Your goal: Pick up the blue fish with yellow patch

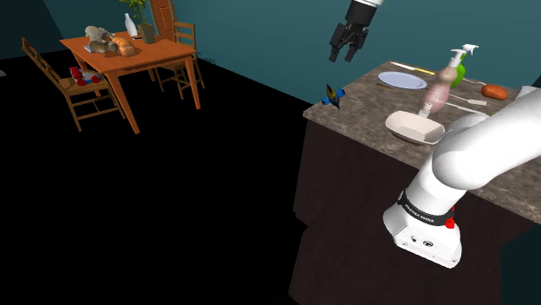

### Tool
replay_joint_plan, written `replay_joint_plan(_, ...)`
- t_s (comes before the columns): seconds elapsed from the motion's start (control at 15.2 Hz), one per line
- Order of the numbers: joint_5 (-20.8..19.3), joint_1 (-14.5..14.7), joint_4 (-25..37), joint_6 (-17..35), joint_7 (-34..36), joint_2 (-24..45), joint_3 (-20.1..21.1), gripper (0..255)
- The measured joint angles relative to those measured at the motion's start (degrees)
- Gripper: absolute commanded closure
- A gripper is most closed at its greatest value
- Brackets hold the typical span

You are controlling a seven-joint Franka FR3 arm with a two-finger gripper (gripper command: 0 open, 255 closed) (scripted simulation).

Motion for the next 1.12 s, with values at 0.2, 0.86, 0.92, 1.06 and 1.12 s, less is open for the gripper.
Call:
replay_joint_plan(0.2, 0.97, -0.53, 2.25, 1.13, -2.84, 4.60, -3.44, 0)
replay_joint_plan(0.86, 9.10, -2.34, 11.99, 3.41, -14.45, 23.27, -14.47, 0)
replay_joint_plan(0.92, 10.53, -2.80, 13.83, 3.08, -16.08, 25.90, -15.59, 0)
replay_joint_plan(1.06, 13.64, -3.79, 17.16, 2.61, -18.82, 31.10, -17.15, 0)
replay_joint_plan(1.12, 15.14, -4.50, 18.84, 2.13, -20.15, 33.56, -17.80, 0)
